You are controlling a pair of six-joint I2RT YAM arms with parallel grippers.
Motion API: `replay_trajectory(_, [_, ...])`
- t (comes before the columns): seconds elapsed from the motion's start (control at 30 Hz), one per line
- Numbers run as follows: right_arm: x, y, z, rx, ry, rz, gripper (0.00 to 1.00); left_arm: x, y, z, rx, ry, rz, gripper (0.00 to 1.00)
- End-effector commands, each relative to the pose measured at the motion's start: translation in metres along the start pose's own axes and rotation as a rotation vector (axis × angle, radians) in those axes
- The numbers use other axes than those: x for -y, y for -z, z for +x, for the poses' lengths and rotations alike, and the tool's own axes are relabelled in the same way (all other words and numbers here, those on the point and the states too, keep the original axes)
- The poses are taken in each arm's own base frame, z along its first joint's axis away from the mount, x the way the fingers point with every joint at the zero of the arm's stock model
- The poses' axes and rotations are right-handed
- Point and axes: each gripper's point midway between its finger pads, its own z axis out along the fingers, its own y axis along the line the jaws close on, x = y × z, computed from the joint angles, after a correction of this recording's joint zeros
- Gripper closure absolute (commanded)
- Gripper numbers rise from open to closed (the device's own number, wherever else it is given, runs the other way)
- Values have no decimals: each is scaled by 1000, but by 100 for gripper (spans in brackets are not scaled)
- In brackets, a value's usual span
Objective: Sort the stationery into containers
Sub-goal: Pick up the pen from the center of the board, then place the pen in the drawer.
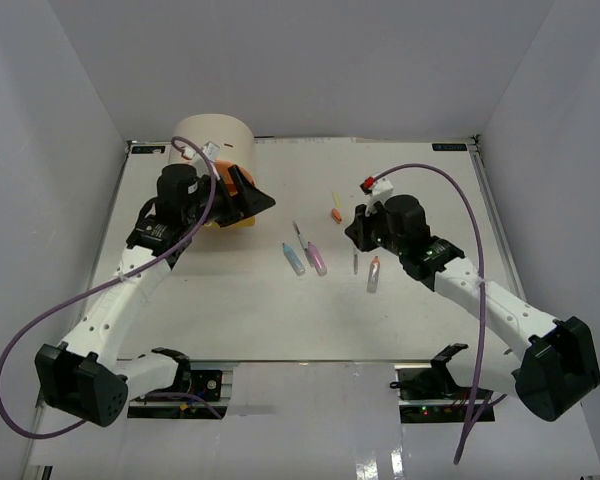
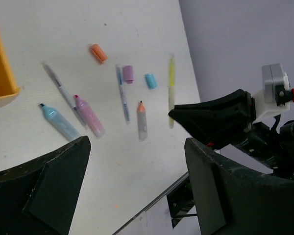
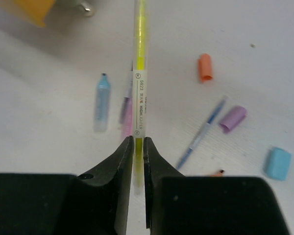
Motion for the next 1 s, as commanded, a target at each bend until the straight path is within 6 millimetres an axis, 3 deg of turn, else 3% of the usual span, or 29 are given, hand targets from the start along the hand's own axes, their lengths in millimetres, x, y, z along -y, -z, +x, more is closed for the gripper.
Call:
replay_trajectory(0.0, [-56,10,-37,127,53,-214,90,39,-16,-16,47,15,82,12])
replay_trajectory(0.13, [-98,18,-53,180,68,-349,89,61,-44,-8,51,-2,87,17])
replay_trajectory(0.27, [-112,20,-58,202,72,-397,88,67,-63,-1,41,-13,66,25])
replay_trajectory(0.5, [-121,19,-60,205,73,-422,87,67,-76,10,15,-11,51,47])
replay_trajectory(0.6, [-123,18,-61,206,70,-429,87,68,-78,13,14,-13,47,63])
replay_trajectory(0.63, [-123,18,-60,204,71,-430,86,66,-78,13,15,-13,44,74])
replay_trajectory(0.73, [-123,17,-60,202,69,-429,82,66,-76,11,30,-18,41,87])
replay_trajectory(0.8, [-122,15,-57,197,64,-422,70,65,-73,9,43,-26,37,96])
replay_trajectory(0.87, [-120,14,-54,193,57,-414,49,58,-70,7,70,-33,7,98])
replay_trajectory(0.93, [-114,15,-53,195,41,-379,38,51,-61,-6,135,-38,-32,98])
replay_trajectory(0.97, [-110,14,-49,188,35,-359,28,44,-58,-8,151,-36,-52,98])
